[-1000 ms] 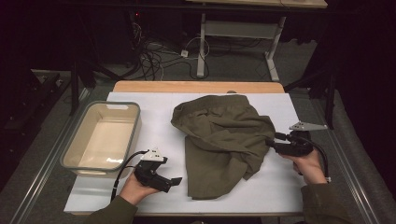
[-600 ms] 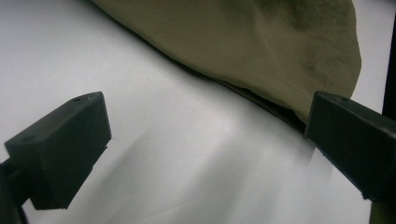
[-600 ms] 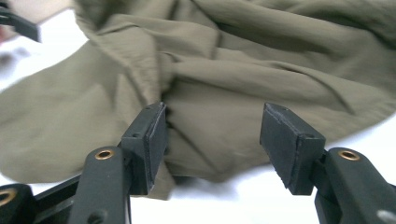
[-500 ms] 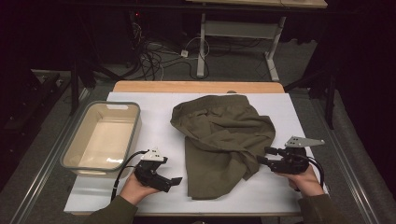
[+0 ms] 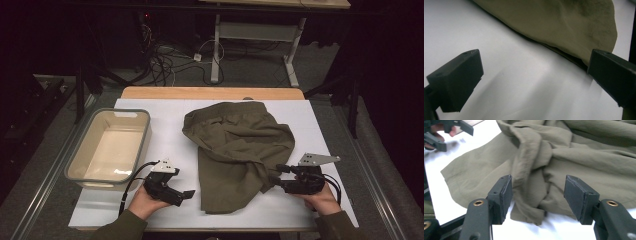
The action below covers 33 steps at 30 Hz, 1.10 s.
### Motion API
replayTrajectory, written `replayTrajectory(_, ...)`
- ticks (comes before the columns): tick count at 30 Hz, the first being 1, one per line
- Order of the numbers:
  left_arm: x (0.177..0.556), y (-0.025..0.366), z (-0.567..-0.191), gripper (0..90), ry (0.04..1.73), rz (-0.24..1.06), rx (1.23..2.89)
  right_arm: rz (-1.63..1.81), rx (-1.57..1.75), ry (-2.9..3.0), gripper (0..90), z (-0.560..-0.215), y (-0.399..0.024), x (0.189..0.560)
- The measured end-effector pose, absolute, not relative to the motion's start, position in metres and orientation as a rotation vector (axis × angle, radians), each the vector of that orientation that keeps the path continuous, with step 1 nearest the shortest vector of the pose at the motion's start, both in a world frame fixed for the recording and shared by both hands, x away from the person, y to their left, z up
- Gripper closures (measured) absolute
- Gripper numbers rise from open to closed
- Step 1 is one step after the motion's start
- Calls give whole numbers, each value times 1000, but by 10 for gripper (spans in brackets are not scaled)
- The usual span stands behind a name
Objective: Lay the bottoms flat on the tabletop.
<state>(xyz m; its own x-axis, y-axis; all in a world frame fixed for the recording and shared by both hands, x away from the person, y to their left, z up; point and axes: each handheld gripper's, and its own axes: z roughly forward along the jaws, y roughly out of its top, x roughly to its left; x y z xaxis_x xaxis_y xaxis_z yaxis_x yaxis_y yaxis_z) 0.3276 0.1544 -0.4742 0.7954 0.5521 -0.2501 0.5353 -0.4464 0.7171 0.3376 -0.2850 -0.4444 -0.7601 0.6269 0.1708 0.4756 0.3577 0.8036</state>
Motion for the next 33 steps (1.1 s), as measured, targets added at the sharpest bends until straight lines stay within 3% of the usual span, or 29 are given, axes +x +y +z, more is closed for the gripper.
replayTrajectory(10, 328, 154, -475, 1, 801, 24, 2138, 1279, 965, 2523, 413, -456, -273, 337)
replayTrajectory(33, 327, 153, -475, 1, 796, 24, 2140, 1335, 951, 2433, 861, -450, -280, 336)
